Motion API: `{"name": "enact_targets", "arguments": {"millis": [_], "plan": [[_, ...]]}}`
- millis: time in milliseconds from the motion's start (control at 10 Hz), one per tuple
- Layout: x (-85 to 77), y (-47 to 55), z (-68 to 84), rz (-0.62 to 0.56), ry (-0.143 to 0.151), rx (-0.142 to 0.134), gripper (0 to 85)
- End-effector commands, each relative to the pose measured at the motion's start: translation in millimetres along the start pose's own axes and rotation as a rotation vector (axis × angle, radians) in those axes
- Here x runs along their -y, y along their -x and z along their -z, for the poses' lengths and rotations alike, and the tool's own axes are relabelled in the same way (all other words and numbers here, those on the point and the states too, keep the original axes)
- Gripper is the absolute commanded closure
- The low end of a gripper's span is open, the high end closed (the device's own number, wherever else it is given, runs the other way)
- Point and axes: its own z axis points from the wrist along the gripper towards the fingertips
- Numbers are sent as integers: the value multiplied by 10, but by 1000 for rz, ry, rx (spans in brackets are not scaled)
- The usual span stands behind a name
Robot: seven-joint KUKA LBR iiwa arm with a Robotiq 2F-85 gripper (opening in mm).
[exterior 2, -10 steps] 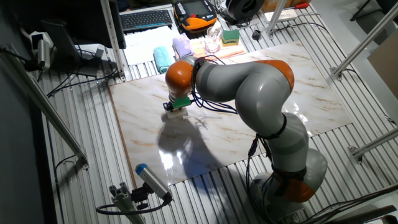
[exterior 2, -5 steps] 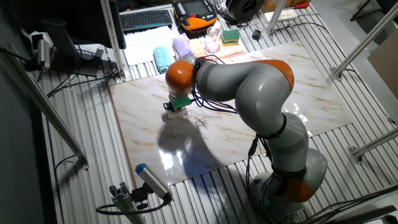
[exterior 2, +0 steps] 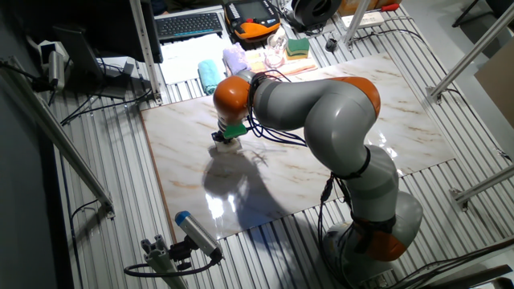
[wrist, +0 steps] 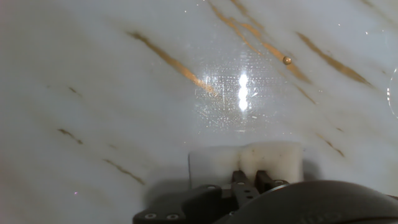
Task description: Clean the tabletop with a sponge
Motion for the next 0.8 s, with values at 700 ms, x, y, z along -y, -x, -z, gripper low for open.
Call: {"name": "enact_targets", "arguments": {"millis": [700], "plan": [[1, 3, -38, 5, 5, 2, 680]]}}
